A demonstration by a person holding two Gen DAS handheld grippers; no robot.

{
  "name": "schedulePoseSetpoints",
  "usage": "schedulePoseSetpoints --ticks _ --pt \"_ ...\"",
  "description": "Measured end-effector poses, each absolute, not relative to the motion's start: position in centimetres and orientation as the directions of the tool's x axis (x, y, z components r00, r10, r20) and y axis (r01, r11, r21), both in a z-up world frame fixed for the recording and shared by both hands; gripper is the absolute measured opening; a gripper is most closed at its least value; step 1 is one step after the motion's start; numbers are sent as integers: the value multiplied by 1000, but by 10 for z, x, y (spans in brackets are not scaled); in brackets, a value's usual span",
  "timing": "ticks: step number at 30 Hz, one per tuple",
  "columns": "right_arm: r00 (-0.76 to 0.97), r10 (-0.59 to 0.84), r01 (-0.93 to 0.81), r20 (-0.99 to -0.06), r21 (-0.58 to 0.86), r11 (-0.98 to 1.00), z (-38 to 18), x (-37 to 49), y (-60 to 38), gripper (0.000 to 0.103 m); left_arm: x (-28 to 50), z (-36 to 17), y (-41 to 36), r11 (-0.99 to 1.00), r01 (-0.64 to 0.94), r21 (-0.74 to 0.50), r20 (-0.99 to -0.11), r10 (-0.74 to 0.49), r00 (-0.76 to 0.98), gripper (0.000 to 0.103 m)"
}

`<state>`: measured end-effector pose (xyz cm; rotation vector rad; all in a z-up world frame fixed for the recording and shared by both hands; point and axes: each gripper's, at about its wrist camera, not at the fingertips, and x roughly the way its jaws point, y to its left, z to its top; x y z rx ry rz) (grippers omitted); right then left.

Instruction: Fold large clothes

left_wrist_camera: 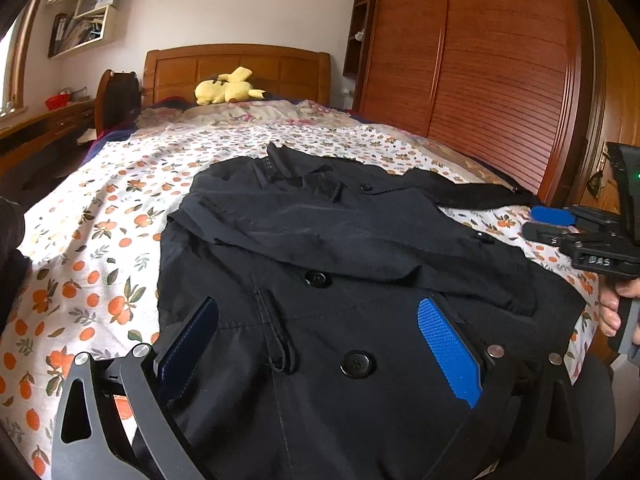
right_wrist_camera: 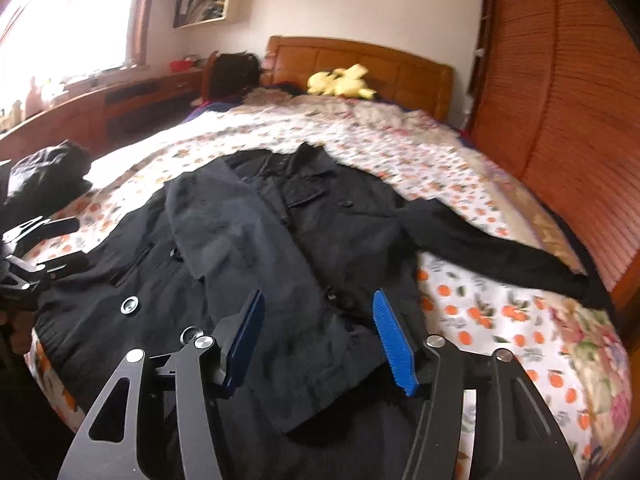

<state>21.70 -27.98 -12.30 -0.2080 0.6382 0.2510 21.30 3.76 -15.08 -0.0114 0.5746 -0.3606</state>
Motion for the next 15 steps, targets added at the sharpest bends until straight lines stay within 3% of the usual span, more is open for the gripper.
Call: schedulePoseSetpoints --ticks 4,8,15 --pt "709 193 -331 -678 -79 940 -150 237 -279 39 213 -154 30 938 333 -97 -535 -331 777 101" --pt "657 176 -332 -733 -72 941 -178 253 -285 39 211 -152 21 939 336 -78 -539 -323 778 101" --pt "651 214 -354 -728 -42 934 -192 252 -291 38 211 -136 5 938 340 -58 -535 -317 783 101"
